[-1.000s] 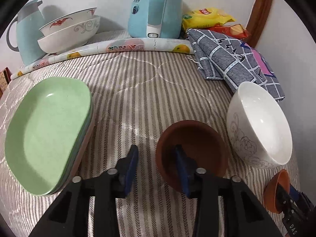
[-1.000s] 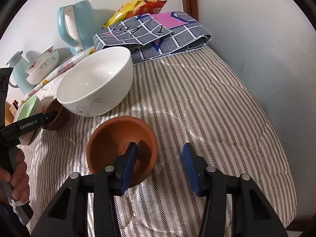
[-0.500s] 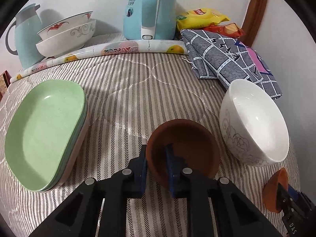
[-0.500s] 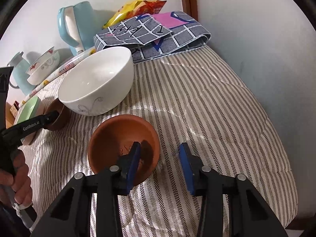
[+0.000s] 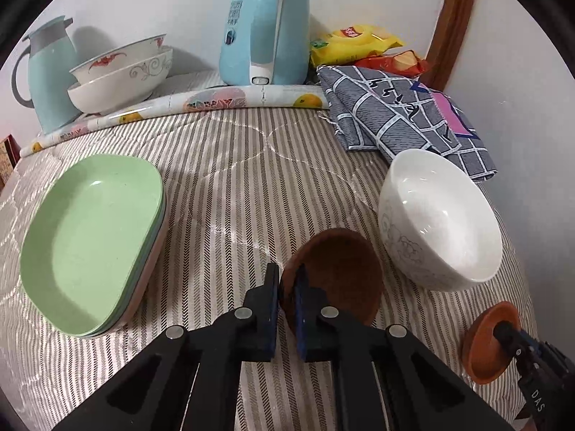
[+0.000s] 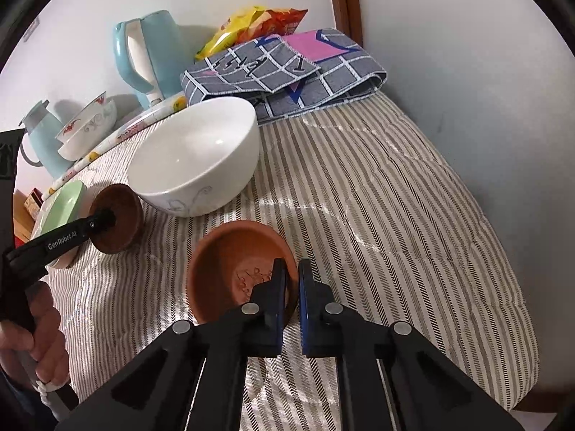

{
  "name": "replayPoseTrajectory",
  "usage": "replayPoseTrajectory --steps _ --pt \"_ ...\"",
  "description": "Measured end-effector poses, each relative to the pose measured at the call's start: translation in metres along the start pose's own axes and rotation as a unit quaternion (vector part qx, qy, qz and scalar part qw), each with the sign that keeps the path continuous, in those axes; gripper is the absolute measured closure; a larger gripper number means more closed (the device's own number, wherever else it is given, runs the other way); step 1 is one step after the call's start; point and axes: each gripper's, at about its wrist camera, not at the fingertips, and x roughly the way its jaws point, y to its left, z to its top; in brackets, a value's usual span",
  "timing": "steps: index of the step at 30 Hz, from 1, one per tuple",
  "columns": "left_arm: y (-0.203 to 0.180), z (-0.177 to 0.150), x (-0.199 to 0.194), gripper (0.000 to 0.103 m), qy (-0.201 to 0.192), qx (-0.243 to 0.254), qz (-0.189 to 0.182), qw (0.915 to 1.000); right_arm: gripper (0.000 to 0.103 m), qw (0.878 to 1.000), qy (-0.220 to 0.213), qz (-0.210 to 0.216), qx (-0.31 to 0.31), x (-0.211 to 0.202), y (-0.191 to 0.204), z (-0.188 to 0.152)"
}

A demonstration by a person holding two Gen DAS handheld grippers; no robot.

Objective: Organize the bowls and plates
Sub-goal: 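Carry the terracotta bowl with the right gripper and lower it into the white bowl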

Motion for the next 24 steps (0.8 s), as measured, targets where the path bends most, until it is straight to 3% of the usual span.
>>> replayPoseTrajectory --steps 24 --pt "-0.004 -0.011 -0.05 0.095 -0.021 -0.003 -0.011 0.9997 0.096 0.999 -0.043 -0.004 0.014 -0.051 0.001 0.003"
